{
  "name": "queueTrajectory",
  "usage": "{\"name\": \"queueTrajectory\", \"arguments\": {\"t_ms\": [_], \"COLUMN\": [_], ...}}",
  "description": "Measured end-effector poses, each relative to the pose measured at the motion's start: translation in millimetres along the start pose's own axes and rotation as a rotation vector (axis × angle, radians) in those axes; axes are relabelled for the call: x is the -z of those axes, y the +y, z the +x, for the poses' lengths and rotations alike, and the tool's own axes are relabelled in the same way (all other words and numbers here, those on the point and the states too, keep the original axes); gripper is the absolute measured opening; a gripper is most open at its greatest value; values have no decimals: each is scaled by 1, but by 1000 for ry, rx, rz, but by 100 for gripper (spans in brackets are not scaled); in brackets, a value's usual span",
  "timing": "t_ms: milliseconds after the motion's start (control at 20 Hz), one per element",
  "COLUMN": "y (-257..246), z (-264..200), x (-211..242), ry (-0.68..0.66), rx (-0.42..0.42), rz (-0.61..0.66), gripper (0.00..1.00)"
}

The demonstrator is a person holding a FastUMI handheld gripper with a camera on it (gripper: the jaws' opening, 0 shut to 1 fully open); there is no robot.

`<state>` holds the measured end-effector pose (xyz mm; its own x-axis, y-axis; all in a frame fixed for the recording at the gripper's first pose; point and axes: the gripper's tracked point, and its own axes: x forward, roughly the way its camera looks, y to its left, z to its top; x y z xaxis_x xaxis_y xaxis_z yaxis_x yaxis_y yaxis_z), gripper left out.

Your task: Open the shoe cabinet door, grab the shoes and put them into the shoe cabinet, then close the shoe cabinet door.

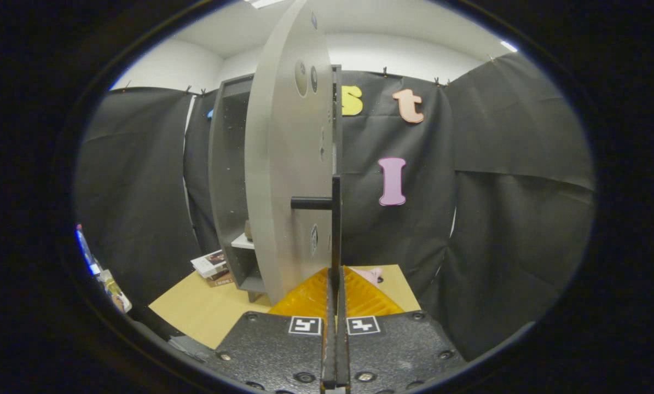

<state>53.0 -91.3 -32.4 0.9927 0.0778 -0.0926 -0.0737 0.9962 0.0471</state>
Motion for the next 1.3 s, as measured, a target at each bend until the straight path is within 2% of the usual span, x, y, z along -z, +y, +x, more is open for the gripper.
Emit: {"name": "queueTrajectory", "arguments": {"t_ms": [200, 400, 700, 900, 1050, 1150, 1200, 1300], "y": [-33, -29, -30, -32, -38, -33, -26, -1], "z": [3, 6, 4, -15, -45, -67, -79, -96], "x": [-2, -4, -3, 6, 11, 9, 8, 13], "ry": [-1, -4, 8, 14, 0, -20, -30, -43], "rx": [2, -91, -129, -92, -20, 33, 57, 81], "rz": [29, 28, 37, 49, 59, 56, 54, 39], "gripper": [4, 4, 4, 4, 5, 14, 30, 52]}}
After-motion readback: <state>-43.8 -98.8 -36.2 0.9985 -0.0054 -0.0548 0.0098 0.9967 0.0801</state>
